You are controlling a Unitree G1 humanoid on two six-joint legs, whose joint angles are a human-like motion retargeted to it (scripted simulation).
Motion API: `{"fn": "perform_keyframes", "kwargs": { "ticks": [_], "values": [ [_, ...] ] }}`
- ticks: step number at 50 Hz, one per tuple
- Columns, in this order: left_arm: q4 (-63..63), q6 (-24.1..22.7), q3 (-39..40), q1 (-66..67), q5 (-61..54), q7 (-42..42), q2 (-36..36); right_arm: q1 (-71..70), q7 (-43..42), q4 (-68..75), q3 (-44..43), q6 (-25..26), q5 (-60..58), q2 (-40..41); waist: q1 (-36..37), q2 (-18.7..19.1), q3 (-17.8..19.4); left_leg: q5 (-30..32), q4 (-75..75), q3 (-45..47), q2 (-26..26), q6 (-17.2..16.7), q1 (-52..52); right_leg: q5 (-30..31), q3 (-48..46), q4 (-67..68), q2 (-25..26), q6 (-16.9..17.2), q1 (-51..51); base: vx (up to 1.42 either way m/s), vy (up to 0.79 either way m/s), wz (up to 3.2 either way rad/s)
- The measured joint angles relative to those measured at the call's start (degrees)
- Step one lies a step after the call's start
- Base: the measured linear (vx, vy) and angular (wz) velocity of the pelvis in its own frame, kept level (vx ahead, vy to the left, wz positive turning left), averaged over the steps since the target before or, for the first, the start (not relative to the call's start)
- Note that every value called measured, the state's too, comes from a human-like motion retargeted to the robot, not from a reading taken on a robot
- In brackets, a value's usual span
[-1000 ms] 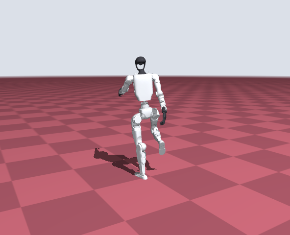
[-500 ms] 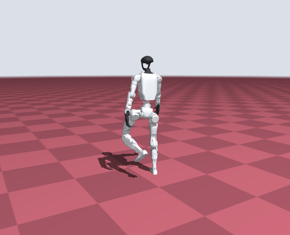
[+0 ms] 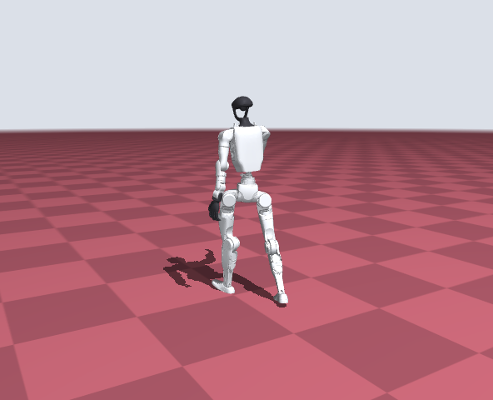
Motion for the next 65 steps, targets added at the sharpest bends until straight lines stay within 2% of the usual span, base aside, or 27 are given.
{"fn": "perform_keyframes", "kwargs": {
  "ticks": [1, 2, 3, 5, 7, 10, 13, 17, 22, 25, 27, 30, 32, 33, 35, 37, 38, 40, 42, 43, 46, 50, 55, 59, 62, 63, 65],
  "values": [
    [0.21, 1.44, -0.96, -3.49, -2.20, -0.60, -0.33, 5.55, 0.49, 0.40, -1.34, 3.21, -4.47, 1.00, -3.73, 1.73, -0.08, 0.56, 1.94, -1.29, 1.56, -5.50, 0.73, 2.11, -2.09, 2.58, 1.83, -1.18, 1.30, 0.67, 0.42, 1.72],
    [0.31, 2.36, -2.30, -7.27, -3.65, -1.07, -0.55, 11.04, 1.40, 1.14, -2.63, 5.68, -8.60, 1.90, -7.13, 3.29, -0.18, 1.38, 2.58, -3.10, 2.59, -8.96, 1.81, 4.22, -3.94, 7.29, 3.37, -2.53, 1.11, 0.62, 0.41, 2.19],
    [0.15, 2.24, -4.42, -11.59, -3.61, -1.26, -0.57, 16.44, 3.15, 2.54, -3.82, 6.66, -12.08, 2.57, -9.85, 4.50, -0.32, 2.74, 0.65, -5.94, 2.55, -8.33, 3.59, 6.30, -5.32, 16.27, 4.31, -4.21, -2.05, 0.55, 0.37, 2.06],
    [-0.86, 3.33, -7.78, -20.75, 1.91, -2.17, 0.24, 26.43, 7.34, 7.96, -5.07, 8.89, -15.12, 3.13, -15.26, 5.59, -1.88, 2.63, 0.00, -10.77, 2.90, -7.96, 3.46, 7.12, -8.19, 42.24, 4.37, -6.14, -14.95, 0.46, 0.28, 1.90],
    [-3.23, 5.42, -8.62, -31.32, 6.73, -1.17, 2.31, 34.41, 10.27, 15.14, -6.82, 12.76, -16.55, 2.80, -19.39, 5.76, -2.75, 1.54, 0.00, -14.12, 2.93, -8.31, 2.31, 3.17, -8.85, 66.82, 3.26, -7.73, -29.11, 0.45, 0.16, 1.54],
    [-7.87, 8.69, -7.38, -45.85, 11.87, -0.16, 5.95, 45.52, 14.72, 23.23, -10.86, 17.93, -16.71, 1.13, -25.34, 6.83, -1.57, 0.30, 0.00, -17.98, 2.95, -9.25, 3.52, -4.36, -9.06, 93.95, 1.65, -9.80, -44.15, 0.46, 0.14, 1.28],
    [-13.31, 8.76, -7.48, -56.46, 10.65, 1.45, 9.57, 56.23, 18.31, 24.68, -16.40, 18.42, -12.47, -1.64, -32.55, 8.79, -0.83, -0.60, 0.00, -22.50, 3.20, -8.17, 4.73, -6.73, -10.94, 110.12, -3.43, -11.12, -55.02, 0.48, 0.13, 1.31],
    [-21.55, 6.20, -9.40, -65.27, 4.67, 6.92, 13.55, 67.43, 20.28, 23.57, -17.92, 16.47, -6.17, -4.12, -40.90, 10.60, 0.51, -1.65, 0.00, -27.50, 3.88, -6.70, 8.29, -10.44, -12.80, 117.08, -8.39, -12.01, -62.37, 0.53, 0.02, 1.19],
    [-31.16, 5.72, -10.25, -70.10, 7.19, 10.26, 15.21, 73.39, 21.75, 24.67, -10.73, 16.57, -12.62, -3.53, -43.50, 10.65, -0.98, -3.40, 0.00, -29.64, 3.89, -6.85, 12.23, -11.25, -14.73, 106.91, -8.16, -10.99, -66.97, 0.52, -0.10, 0.43],
    [-36.17, 5.87, -10.64, -69.11, 9.38, 9.46, 13.91, 72.92, 23.43, 24.37, -7.25, 17.03, -15.14, -1.59, -41.41, 10.53, -3.29, -4.52, 0.00, -29.21, 3.42, -7.32, 13.42, -10.33, -16.37, 91.30, -5.34, -9.85, -66.35, 0.49, -0.14, -0.16],
    [-39.43, 5.61, -10.84, -66.27, 9.77, 8.72, 12.36, 70.27, 23.62, 23.73, -5.90, 17.00, -14.64, -0.22, -39.58, 10.44, -4.78, -5.14, 0.00, -28.71, 2.83, -7.47, 13.81, -8.90, -17.64, 75.49, -3.04, -8.80, -62.99, 0.48, -0.13, -0.19],
    [-44.00, 4.76, -11.08, -58.86, 8.95, 8.11, 9.41, 63.10, 21.39, 23.10, -4.39, 16.65, -11.15, 1.25, -37.87, 10.38, -5.60, -5.91, 0.16, -29.03, 1.92, -7.89, 15.31, -7.33, -21.86, 42.30, -0.39, -7.88, -50.48, 0.53, -0.14, 0.21],
    [-45.10, 4.32, -11.54, -52.41, 6.93, 8.49, 7.17, 56.26, 17.80, 23.35, -3.91, 17.23, -9.09, 1.82, -37.44, 8.45, -3.22, -6.95, 2.11, -31.08, 0.20, -7.77, 18.97, -1.04, -23.88, 12.45, 2.14, -5.57, -34.45, 0.67, -0.20, 0.54],
    [-44.46, 4.56, -11.89, -49.18, 6.40, 8.71, 6.13, 52.44, 15.89, 23.61, -4.11, 18.28, -10.29, 2.22, -36.39, 6.25, -1.69, -7.17, 2.96, -32.07, -1.76, -7.09, 21.56, 5.13, -23.60, -0.36, 2.59, -3.55, -26.77, 0.71, -0.25, -0.18],
    [-39.96, 5.32, -12.59, -41.57, 9.29, 5.73, 4.18, 45.05, 14.56, 23.93, -3.44, 19.23, -14.01, 3.28, -30.35, 2.59, -0.97, -5.80, 5.47, -30.69, -5.54, -4.87, 23.99, 14.09, -20.16, -10.98, 2.44, 0.48, -20.24, 0.68, -0.28, -1.47],
    [-30.14, 4.49, -12.90, -32.55, 13.44, 1.05, 2.14, 37.44, 14.20, 23.60, 1.78, 16.07, -9.81, 4.10, -22.32, 0.21, -0.40, -2.07, 13.99, -25.33, -7.66, -3.91, 22.81, 13.55, -15.33, -9.30, 1.34, 1.70, -18.35, 0.62, -0.27, -2.49],
    [-23.92, 5.66, -12.12, -28.12, 14.03, -2.59, 1.32, 33.30, 14.34, 23.27, 4.19, 16.01, -9.09, 4.29, -19.11, -1.62, 0.32, -1.38, 23.11, -22.60, -8.36, -4.32, 19.80, 13.08, -12.85, -9.77, 0.00, 1.90, -16.39, 0.52, -0.24, -2.01],
    [-10.79, 7.37, -9.23, -19.76, 13.83, -10.75, 0.66, 24.39, 13.83, 21.66, 4.62, 15.81, -11.00, 3.44, -16.88, -4.06, -2.66, -6.68, 57.64, -20.02, -4.98, -4.20, 0.18, 12.74, -10.17, -10.53, -1.75, 1.10, -18.07, 0.40, -0.17, -0.97],
    [-1.40, 7.76, -6.34, -11.31, 13.41, -11.30, 0.95, 15.45, 10.64, 17.71, 0.47, 14.92, -13.03, 1.45, -15.07, -4.95, -4.06, -14.41, 84.81, -20.47, -1.82, -2.02, -15.97, 11.72, -8.44, -11.00, -1.96, 1.13, -19.14, 0.43, -0.06, -0.64],
    [1.52, 7.67, -5.29, -6.94, 13.21, -11.22, 1.21, 11.03, 9.41, 15.55, -1.48, 14.38, -13.09, 0.45, -13.62, -5.53, -3.62, -18.42, 95.36, -20.24, -0.73, -0.54, -21.53, 10.97, -7.32, -11.11, -2.25, 1.29, -18.72, 0.48, -0.03, -0.97],
    [2.61, 5.52, -4.28, 6.04, 9.72, -12.95, 1.64, -1.69, 5.99, 10.54, -2.48, 10.93, -8.27, -2.66, -8.29, -7.27, -2.01, -26.25, 119.11, -18.39, 4.02, 2.85, -34.83, 9.02, -3.34, -10.93, -2.75, 0.76, -17.96, 0.50, -0.03, -1.13],
    [-3.99, 3.28, -8.55, 22.38, 1.32, -18.22, 1.34, -15.05, 0.50, 8.25, 3.59, 5.34, 1.79, -7.28, -3.70, -8.39, -0.84, -29.69, 134.40, -18.41, 8.24, 4.82, -49.38, 8.07, -0.74, -12.12, -3.00, -1.08, -15.19, 0.50, 0.01, -0.57],
    [-2.16, 5.11, -13.16, 32.75, 2.25, -22.85, -0.12, -23.90, -0.59, 9.94, 5.53, 5.09, 1.91, -10.07, -1.78, -8.60, -2.04, -28.58, 129.65, -19.31, 7.60, 5.11, -60.07, 5.86, 0.02, -12.12, -3.75, -1.19, -12.05, 0.51, 0.11, -0.25],
    [-1.09, 6.09, -11.85, 31.04, 2.48, -22.07, -2.26, -22.64, -0.24, 9.84, 4.42, 4.95, 0.92, -8.87, -2.78, -7.40, -4.70, -26.23, 110.18, -19.36, 6.46, 5.93, -59.37, 4.21, -0.10, -12.12, -2.91, -1.00, -10.64, 0.48, 0.13, -0.02],
    [-2.77, 6.59, -9.16, 24.55, 0.18, -21.14, -3.58, -17.19, 1.06, 9.18, 2.31, 5.93, -1.45, -6.40, -3.18, -6.91, -5.74, -24.37, 84.39, -15.78, 5.38, 5.79, -49.99, 3.42, 0.53, -11.97, -2.70, -0.29, -9.60, 0.51, 0.13, -0.28],
    [-3.01, 6.91, -8.11, 21.07, -0.59, -20.27, -3.79, -14.73, 1.65, 9.05, 1.35, 6.92, -3.29, -5.24, -2.83, -7.11, -5.24, -23.94, 72.51, -12.87, 4.72, 5.42, -43.93, 3.10, 1.12, -11.51, -3.02, 0.12, -8.99, 0.58, 0.15, -0.86],
    [-2.50, 6.91, -6.11, 12.61, -1.46, -15.78, -3.72, -9.17, 2.75, 8.98, -0.15, 9.17, -7.90, -2.57, -0.43, -7.07, -1.84, -21.05, 41.11, -6.09, 0.50, 2.28, -26.19, 1.89, 3.48, -9.43, -3.76, 1.27, -6.25, 0.68, 0.20, -1.45]
  ]
}}
